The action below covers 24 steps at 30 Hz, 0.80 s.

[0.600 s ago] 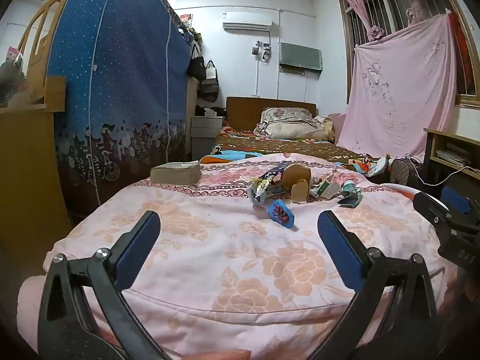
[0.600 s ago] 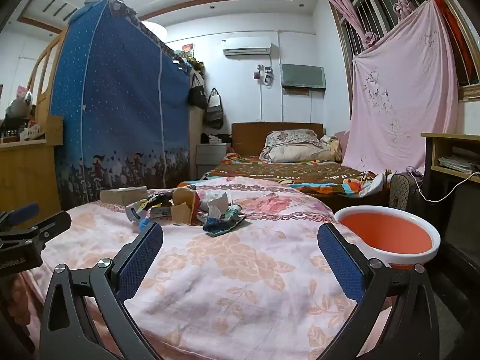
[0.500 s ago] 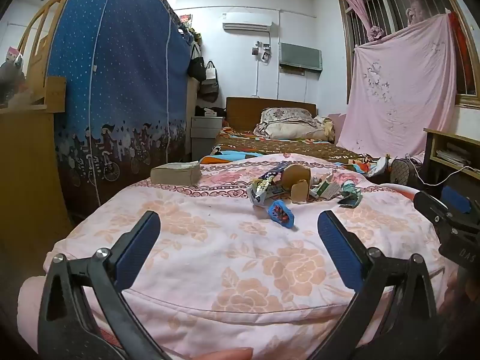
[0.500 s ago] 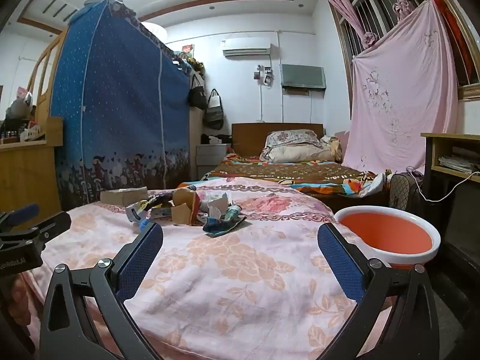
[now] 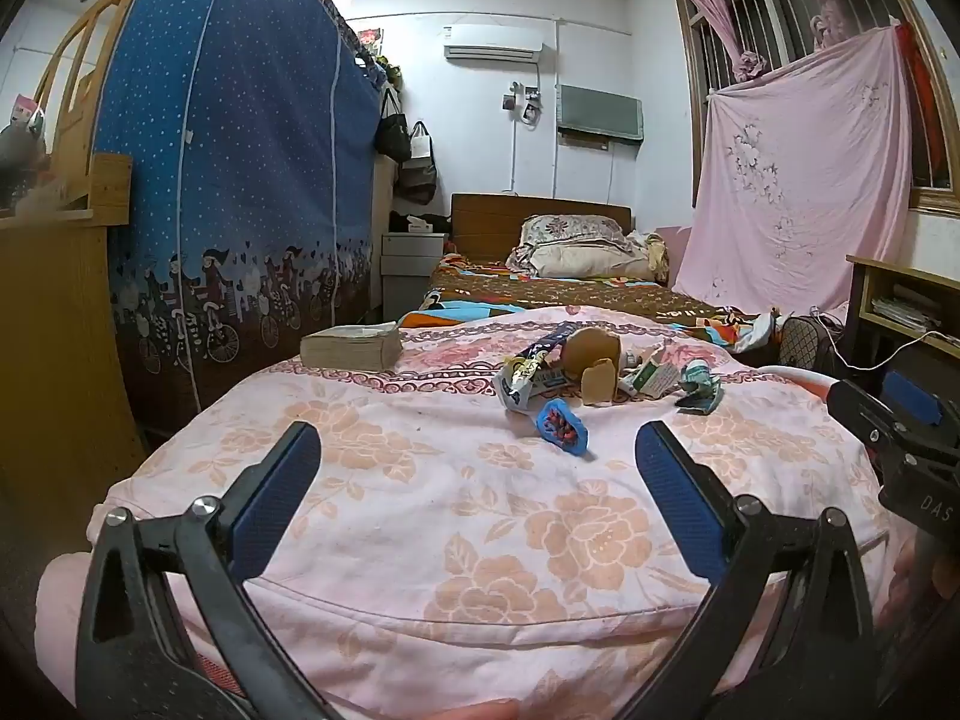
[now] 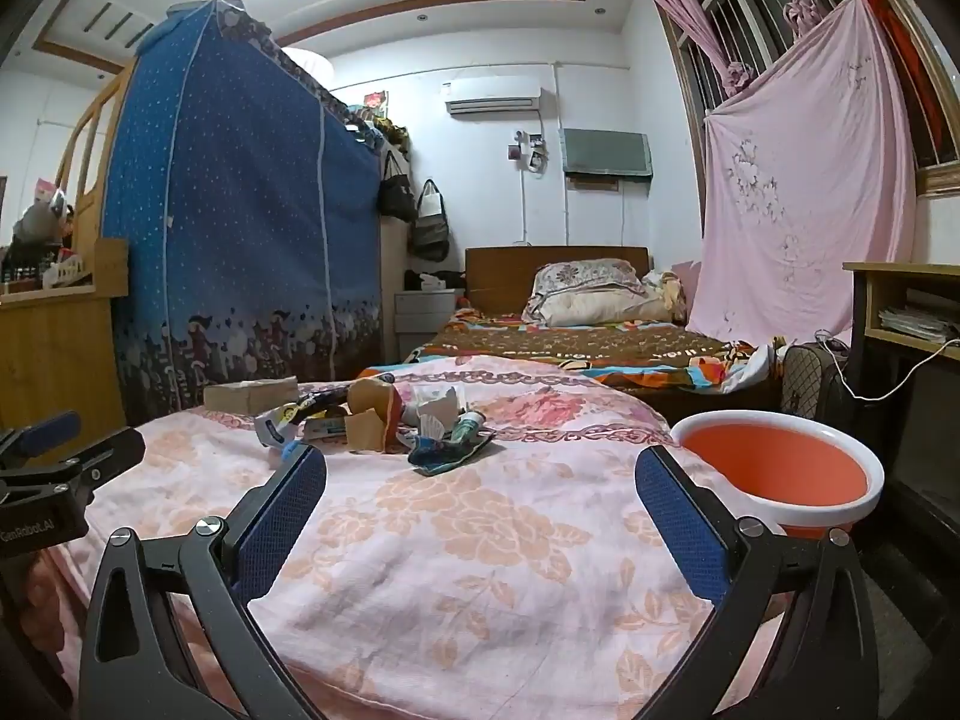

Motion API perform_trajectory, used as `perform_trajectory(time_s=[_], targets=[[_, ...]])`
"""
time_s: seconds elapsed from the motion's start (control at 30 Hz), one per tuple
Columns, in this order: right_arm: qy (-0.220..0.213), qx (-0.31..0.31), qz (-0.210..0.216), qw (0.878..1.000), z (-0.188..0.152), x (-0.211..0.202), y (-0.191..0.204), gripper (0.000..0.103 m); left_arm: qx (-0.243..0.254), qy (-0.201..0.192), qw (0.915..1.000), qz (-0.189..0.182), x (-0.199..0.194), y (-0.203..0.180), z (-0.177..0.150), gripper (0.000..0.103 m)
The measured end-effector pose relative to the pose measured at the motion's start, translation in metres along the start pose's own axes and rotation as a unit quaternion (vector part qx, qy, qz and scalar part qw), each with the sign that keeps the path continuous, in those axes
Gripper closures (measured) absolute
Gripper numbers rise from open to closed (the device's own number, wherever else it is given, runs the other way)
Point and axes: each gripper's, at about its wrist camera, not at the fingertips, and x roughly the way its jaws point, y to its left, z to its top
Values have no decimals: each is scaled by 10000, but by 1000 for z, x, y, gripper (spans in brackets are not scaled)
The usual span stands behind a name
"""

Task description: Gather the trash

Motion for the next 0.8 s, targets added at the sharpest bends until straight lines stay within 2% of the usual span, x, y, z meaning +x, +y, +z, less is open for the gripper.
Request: perform_trajectory(time_s=[0.8], targets=[[14, 21, 4, 10000, -1, 3, 1, 0, 66, 13, 10000, -29, 1, -4, -2, 12]])
